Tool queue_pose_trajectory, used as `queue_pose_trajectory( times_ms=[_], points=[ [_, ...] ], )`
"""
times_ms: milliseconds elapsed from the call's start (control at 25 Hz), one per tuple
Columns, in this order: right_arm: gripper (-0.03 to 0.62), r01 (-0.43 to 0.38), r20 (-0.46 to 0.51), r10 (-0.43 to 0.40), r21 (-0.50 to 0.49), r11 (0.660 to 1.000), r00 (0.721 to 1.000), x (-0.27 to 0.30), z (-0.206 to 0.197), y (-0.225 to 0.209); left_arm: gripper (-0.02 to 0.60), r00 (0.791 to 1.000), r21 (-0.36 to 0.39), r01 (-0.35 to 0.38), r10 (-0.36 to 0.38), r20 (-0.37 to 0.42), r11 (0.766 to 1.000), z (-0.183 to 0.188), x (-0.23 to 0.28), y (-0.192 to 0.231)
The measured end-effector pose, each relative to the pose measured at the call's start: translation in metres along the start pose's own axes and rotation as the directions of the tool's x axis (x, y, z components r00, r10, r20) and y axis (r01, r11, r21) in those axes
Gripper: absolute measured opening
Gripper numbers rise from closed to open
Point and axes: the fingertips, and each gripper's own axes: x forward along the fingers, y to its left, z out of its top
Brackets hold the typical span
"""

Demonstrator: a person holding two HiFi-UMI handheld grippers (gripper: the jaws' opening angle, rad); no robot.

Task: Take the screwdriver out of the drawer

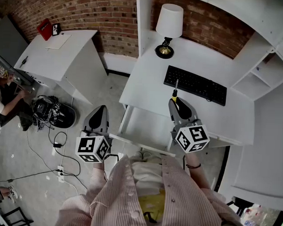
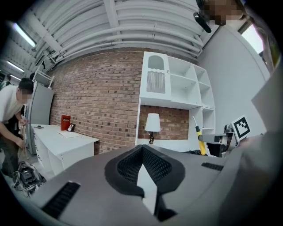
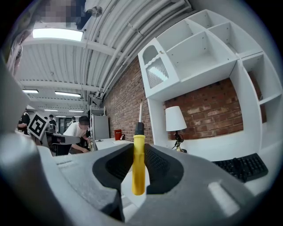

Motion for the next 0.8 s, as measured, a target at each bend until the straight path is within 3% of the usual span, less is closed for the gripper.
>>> queue_pose_trajectory(
  times_ms=[800],
  points=[
    [0.080,0.060,-0.007,-0.060,-0.009,0.998,0.998,-0.007,-0.005,-0.009,0.000,0.999,-0.004,-0.021,0.021,-0.040,1.000,-0.013,-0.003,0.004]
  ],
)
